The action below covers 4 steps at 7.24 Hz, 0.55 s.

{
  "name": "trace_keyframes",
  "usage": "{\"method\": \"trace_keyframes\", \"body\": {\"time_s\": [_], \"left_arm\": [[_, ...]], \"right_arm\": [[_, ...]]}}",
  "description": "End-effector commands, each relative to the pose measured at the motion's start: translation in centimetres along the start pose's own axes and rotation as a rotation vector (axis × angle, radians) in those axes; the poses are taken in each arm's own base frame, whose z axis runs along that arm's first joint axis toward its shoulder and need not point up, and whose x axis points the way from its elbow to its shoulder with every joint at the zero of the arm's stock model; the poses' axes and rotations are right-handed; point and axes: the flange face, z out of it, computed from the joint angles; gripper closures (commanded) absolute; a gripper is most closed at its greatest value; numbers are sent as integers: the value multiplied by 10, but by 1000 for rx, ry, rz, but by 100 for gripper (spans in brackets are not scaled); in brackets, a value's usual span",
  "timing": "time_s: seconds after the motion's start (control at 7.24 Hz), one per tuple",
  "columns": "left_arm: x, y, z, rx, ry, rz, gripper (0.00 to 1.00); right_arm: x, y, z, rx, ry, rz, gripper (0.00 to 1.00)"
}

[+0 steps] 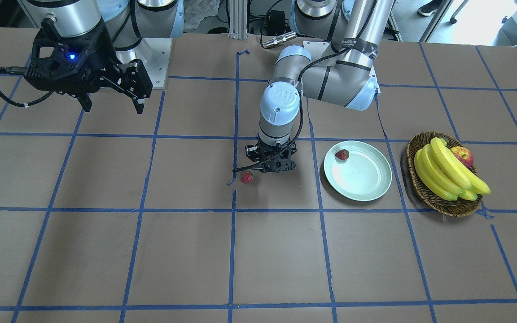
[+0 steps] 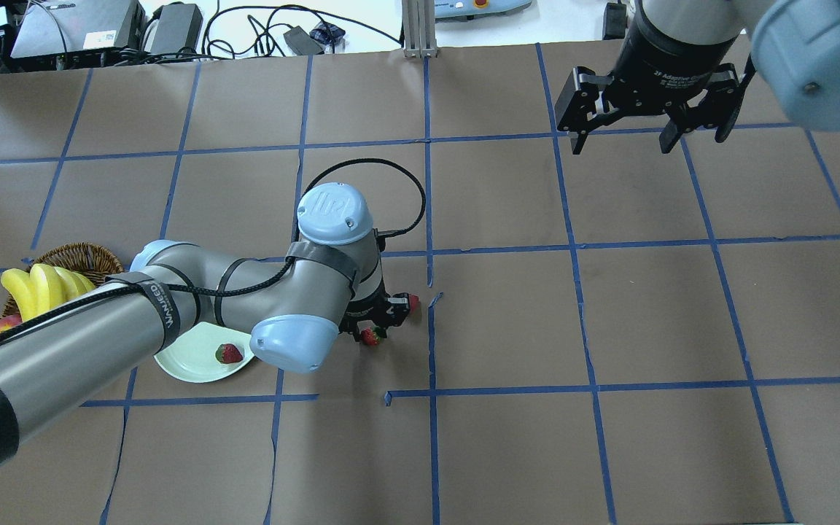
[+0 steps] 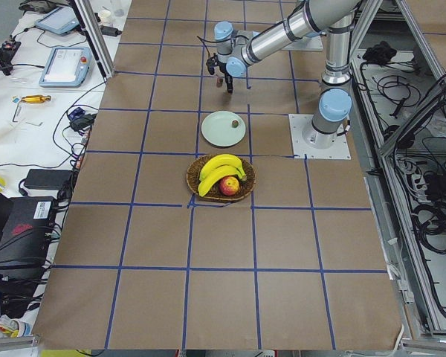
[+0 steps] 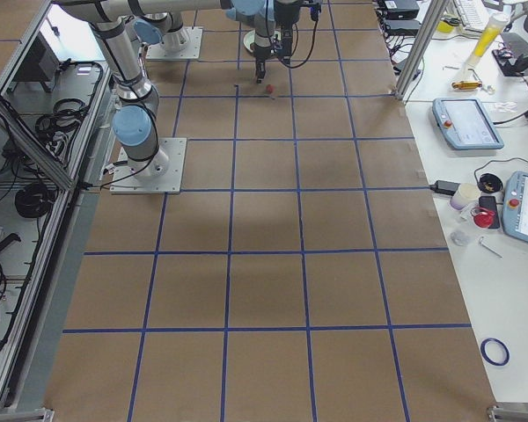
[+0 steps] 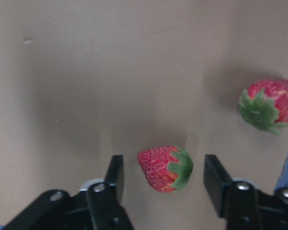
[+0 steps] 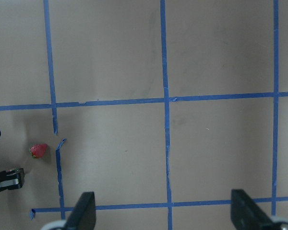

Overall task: Collect all strawberries into plate
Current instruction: 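Grasp the next strawberry with the left gripper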

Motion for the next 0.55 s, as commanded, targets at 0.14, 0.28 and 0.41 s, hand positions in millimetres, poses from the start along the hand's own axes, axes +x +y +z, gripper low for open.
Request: {"method": "trace_keyframes", "body": {"time_s": [0.14, 0.28, 0.41], "left_arm": [[-2, -17, -41, 83, 16, 50, 88], [-27, -43, -69, 90, -13, 12, 88], [-61, -54, -89, 53, -40, 30, 87]], "right_arm": [[0, 0, 0, 0, 0, 0, 0], [0, 0, 0, 0, 0, 0, 0], [0, 0, 0, 0, 0, 0, 0]]}}
